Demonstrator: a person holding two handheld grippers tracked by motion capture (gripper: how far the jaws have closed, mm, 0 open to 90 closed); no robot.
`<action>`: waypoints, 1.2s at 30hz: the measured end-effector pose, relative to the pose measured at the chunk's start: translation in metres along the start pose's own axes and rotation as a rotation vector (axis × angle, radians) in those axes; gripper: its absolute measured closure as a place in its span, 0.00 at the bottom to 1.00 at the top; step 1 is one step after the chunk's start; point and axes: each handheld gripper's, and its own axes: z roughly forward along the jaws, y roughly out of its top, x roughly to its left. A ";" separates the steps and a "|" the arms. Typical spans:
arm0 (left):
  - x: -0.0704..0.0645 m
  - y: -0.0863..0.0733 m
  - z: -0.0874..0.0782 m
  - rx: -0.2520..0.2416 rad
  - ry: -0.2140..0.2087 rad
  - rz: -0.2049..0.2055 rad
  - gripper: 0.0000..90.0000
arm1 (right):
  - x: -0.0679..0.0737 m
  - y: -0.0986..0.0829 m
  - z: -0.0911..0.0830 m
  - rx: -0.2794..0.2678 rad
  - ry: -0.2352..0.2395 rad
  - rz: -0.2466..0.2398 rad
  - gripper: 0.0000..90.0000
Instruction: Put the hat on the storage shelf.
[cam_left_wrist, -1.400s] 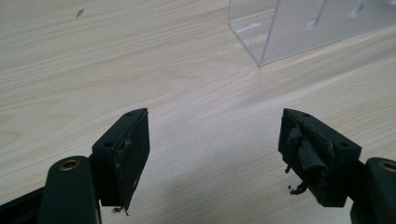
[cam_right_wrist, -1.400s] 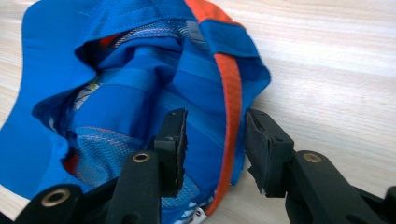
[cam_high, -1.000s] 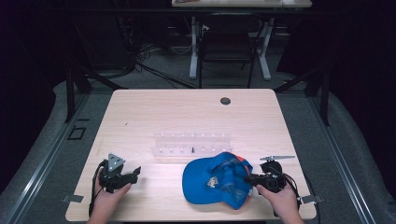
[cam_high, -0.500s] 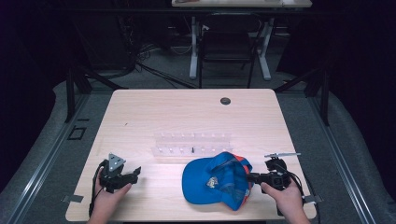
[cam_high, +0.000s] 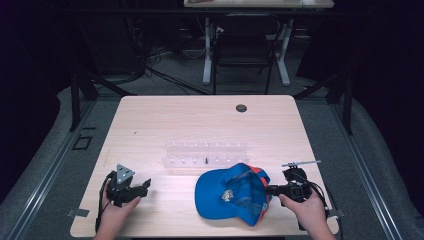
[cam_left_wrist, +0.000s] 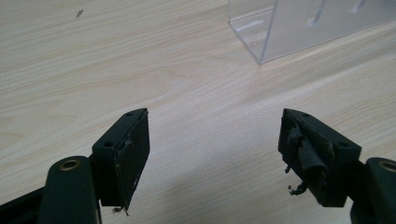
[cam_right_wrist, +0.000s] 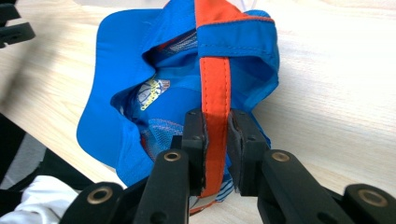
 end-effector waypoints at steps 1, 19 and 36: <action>0.000 0.000 0.000 -0.001 0.001 0.001 0.28 | 0.001 0.002 -0.001 0.003 -0.013 -0.007 0.87; 0.001 0.000 0.000 -0.003 0.002 -0.003 0.29 | 0.029 0.038 -0.030 0.063 -0.094 -0.038 0.87; 0.002 0.000 0.000 -0.004 -0.001 -0.005 0.29 | 0.059 0.072 -0.053 0.153 -0.134 -0.083 0.87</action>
